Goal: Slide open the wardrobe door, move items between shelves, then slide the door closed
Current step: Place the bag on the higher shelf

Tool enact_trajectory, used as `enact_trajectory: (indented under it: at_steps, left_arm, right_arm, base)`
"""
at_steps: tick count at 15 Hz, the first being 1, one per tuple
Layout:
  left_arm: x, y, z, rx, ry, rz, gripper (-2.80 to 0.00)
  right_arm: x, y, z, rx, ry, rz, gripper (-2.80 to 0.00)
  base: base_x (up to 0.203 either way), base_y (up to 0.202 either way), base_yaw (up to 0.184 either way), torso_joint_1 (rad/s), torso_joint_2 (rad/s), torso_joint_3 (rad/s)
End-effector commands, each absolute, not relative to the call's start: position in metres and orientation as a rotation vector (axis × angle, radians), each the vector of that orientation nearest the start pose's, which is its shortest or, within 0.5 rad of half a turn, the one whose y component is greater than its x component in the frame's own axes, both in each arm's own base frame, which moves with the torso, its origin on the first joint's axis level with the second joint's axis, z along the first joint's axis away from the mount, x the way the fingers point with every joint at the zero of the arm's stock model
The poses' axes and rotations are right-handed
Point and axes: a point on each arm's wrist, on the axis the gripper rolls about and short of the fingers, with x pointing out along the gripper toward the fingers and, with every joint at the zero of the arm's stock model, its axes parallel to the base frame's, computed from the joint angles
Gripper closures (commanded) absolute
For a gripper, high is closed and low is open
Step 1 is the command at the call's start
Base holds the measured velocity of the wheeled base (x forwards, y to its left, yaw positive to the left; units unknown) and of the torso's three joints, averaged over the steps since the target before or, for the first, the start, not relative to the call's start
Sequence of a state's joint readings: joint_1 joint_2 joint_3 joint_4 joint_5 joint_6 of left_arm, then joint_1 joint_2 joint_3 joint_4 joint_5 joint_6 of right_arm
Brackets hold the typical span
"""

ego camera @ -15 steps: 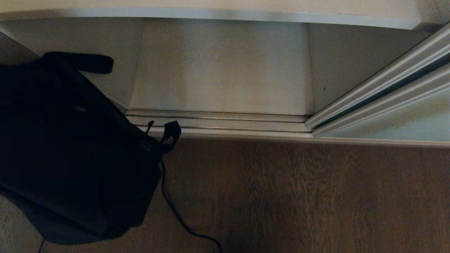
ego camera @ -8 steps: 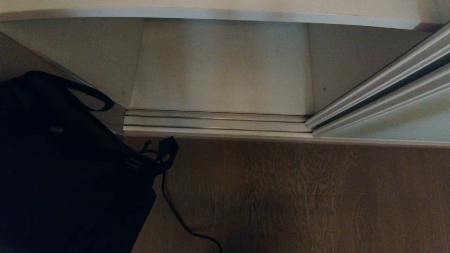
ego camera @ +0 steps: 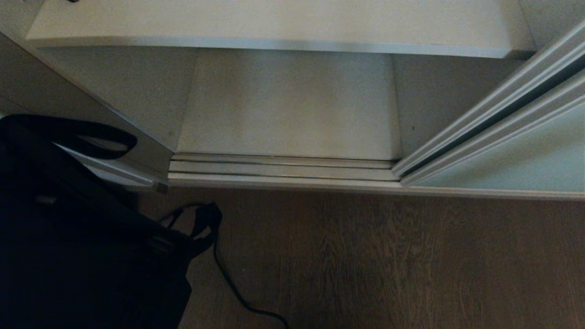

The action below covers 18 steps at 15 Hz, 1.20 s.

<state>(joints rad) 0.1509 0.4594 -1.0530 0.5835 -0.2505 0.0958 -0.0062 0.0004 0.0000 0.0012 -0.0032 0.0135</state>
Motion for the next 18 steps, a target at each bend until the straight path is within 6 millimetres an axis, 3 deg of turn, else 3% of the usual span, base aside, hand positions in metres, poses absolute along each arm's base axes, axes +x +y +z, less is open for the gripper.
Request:
enact_trajectory:
  at_steps: [1,9,18]
  left_arm:
    - [-0.064,-0.018,0.297,0.098,-0.028,-0.137,0.00]
    - [-0.068,-0.021,0.310,0.088,-0.063,-0.110,0.00]
    - [-0.066,-0.021,0.310,0.060,-0.050,-0.109,0.00]
  right_arm:
    - [-0.023,0.000,0.075,0.014,0.001,-0.009,0.00]
    - [-0.023,0.000,0.075,0.014,0.000,-0.009,0.00]
    - [-0.023,0.000,0.075,0.014,0.000,-0.009,0.00]
  base:
    - [0.000,0.000,0.000,0.002,0.00,0.207]
    - [0.000,0.000,0.000,0.001,0.00,0.201]
    - [0.000,0.000,0.000,0.003,0.00,0.201]
